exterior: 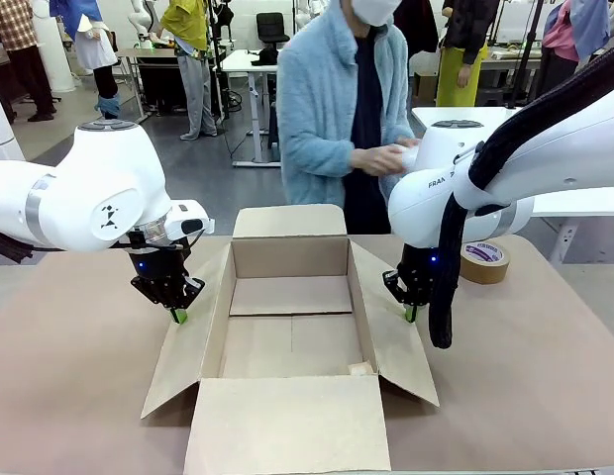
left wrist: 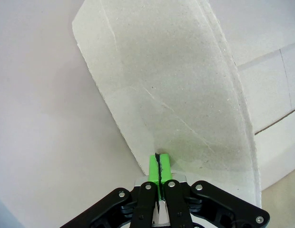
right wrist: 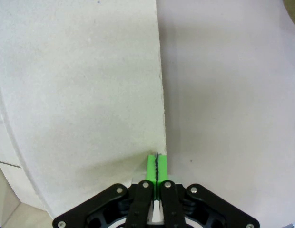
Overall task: Wrap the clocks to prevent damage.
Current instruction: Once the human has placed the objects inside and stepped back, release both hands from the side flaps of the Package Box.
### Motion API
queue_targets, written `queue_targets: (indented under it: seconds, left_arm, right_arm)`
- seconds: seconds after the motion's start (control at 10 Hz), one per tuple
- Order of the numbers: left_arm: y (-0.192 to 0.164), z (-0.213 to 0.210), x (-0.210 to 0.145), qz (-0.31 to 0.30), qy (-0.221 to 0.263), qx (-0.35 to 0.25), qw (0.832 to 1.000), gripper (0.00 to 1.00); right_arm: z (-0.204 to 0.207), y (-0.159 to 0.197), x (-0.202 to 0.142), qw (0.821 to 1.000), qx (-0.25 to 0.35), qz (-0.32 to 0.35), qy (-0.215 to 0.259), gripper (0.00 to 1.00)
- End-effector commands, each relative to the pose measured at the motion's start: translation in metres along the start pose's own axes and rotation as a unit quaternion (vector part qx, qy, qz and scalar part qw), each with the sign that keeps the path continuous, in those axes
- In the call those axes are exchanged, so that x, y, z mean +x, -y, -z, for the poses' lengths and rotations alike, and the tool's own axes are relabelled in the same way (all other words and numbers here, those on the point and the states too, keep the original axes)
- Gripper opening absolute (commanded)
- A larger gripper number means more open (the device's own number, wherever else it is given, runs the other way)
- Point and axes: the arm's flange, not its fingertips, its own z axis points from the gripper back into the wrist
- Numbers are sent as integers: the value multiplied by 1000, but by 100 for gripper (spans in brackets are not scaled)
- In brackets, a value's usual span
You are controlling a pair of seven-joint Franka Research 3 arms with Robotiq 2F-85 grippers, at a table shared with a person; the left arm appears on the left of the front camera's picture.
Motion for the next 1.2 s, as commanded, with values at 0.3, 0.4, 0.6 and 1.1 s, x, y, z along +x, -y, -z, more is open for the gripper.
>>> queue_targets:
  seconds: [0.3,0.4,0.6,1.1]
  left_arm:
    - [0,0,-1,-3,-3,3,1000,0]
    - [0,0,-1,-3,-3,3,1000,0]
    - [0,0,-1,-3,-3,3,1000,0]
    - [0,0,-1,-3,-3,3,1000,0]
  right_arm:
    - [1,0,-1,1000,-1,0,-2,1]
    - [1,0,-1,1000,-1,0,-2,1]
    - [1,0,-1,1000,-1,0,-2,1]
    - [1,0,-1,1000,-1,0,-2,1]
